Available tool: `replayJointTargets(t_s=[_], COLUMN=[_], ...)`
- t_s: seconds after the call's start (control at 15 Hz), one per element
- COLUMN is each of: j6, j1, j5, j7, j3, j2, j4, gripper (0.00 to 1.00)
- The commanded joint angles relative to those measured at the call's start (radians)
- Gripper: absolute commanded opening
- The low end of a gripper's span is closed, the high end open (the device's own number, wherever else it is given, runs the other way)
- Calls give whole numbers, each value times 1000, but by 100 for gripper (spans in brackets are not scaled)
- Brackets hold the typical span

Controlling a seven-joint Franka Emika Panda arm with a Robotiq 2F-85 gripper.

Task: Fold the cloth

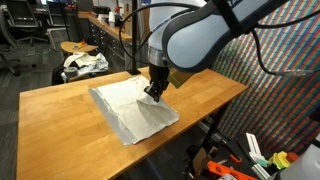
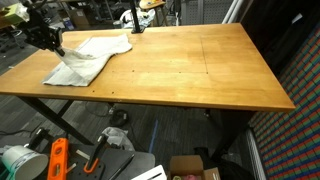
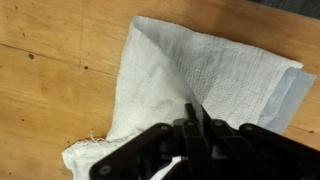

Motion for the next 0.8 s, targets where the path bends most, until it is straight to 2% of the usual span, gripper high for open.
replayJointTargets(t_s=[0.0, 0.47, 0.73], j6=[17, 91, 172], j1=[27, 54, 32], j5=[22, -7, -59], j7=[12, 79, 168], j3=[31, 98, 129], j2=[-60, -53, -41], j4=[-42, -87, -93], gripper=[2, 2, 2])
